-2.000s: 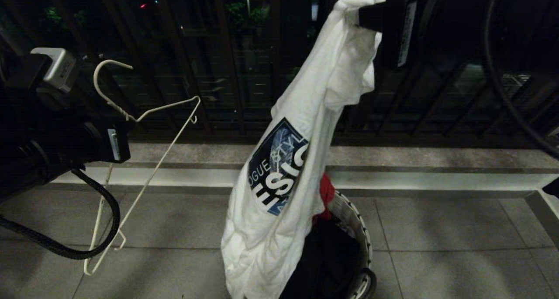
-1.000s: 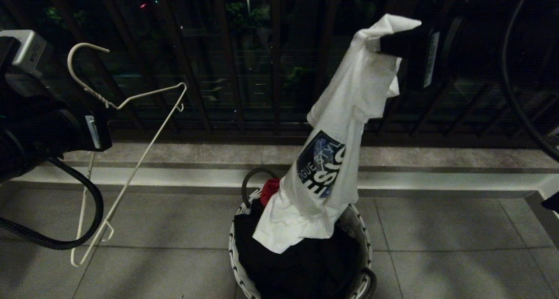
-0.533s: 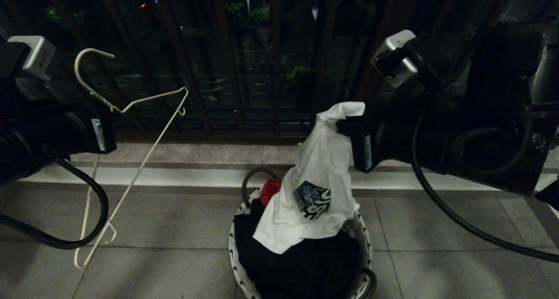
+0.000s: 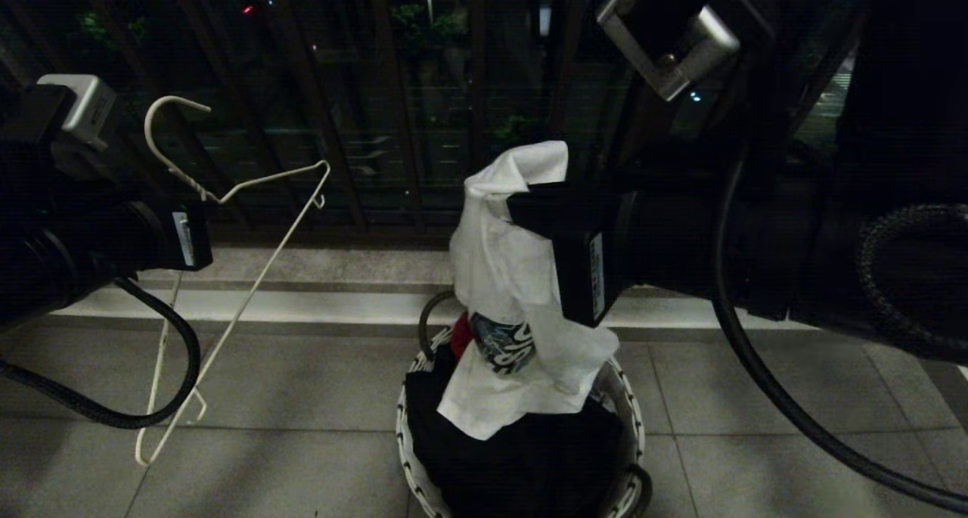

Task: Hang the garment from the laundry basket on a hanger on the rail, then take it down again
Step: Put clothes in the basket

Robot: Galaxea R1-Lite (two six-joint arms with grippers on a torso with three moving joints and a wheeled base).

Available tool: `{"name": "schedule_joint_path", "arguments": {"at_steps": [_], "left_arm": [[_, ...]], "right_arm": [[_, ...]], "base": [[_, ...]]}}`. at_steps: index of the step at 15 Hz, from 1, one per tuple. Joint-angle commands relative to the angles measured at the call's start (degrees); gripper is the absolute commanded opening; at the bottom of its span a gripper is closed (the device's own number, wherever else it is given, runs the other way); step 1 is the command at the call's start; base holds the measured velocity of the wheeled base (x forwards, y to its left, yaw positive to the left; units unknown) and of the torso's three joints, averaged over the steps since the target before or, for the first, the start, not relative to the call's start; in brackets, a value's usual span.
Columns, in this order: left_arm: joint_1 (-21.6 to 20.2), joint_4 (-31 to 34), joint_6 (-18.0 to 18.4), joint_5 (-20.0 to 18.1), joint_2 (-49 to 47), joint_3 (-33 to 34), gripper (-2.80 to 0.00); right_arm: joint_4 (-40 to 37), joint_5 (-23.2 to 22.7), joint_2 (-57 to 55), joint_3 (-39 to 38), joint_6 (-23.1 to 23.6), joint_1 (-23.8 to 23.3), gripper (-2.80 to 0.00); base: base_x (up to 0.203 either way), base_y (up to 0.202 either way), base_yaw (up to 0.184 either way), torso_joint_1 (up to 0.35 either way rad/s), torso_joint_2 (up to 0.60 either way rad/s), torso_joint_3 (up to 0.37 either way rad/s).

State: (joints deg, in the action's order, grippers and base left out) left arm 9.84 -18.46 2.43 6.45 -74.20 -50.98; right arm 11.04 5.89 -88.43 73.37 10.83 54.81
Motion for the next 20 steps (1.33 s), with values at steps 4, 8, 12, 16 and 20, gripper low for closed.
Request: {"name": "schedule_joint_path", "arguments": {"at_steps": [4, 8, 12, 16, 20], "left_arm": [[0.01, -0.09, 0.04, 0.06, 0.59, -0.08, -2.80], [0.01, -0.09, 0.04, 0.06, 0.64, -0.08, -2.80], [0.01, -0.09, 0.04, 0.06, 0.64, -0.08, -2.80], [-0.08, -0.09, 0.04, 0.06, 0.23, -0.26, -2.80], [-0.17, -0.18, 0.04, 0.06, -0.69, -0.35, -2.80]], "right_arm": [[-4.43, 1.50, 4.51, 2.48, 0.07, 5.40, -2.80], [-7.61, 1.53, 5.36, -1.66, -0.30, 4.66, -2.80], [-7.19, -4.01, -1.39, -10.03, -0.36, 0.04, -2.80], [0.10, -7.44, -13.57, -12.10, 0.88, -7.34, -2.80], [5.87, -8.28, -22.04, -9.14, 7.81, -15.93, -2.80]], "base": [[0.000, 0.000, 0.000, 0.000, 0.00, 0.000], [0.000, 0.000, 0.000, 0.000, 0.00, 0.000], [0.000, 0.000, 0.000, 0.000, 0.00, 0.000], [0.000, 0.000, 0.000, 0.000, 0.00, 0.000], [0.000, 0.000, 0.000, 0.000, 0.00, 0.000]]}}
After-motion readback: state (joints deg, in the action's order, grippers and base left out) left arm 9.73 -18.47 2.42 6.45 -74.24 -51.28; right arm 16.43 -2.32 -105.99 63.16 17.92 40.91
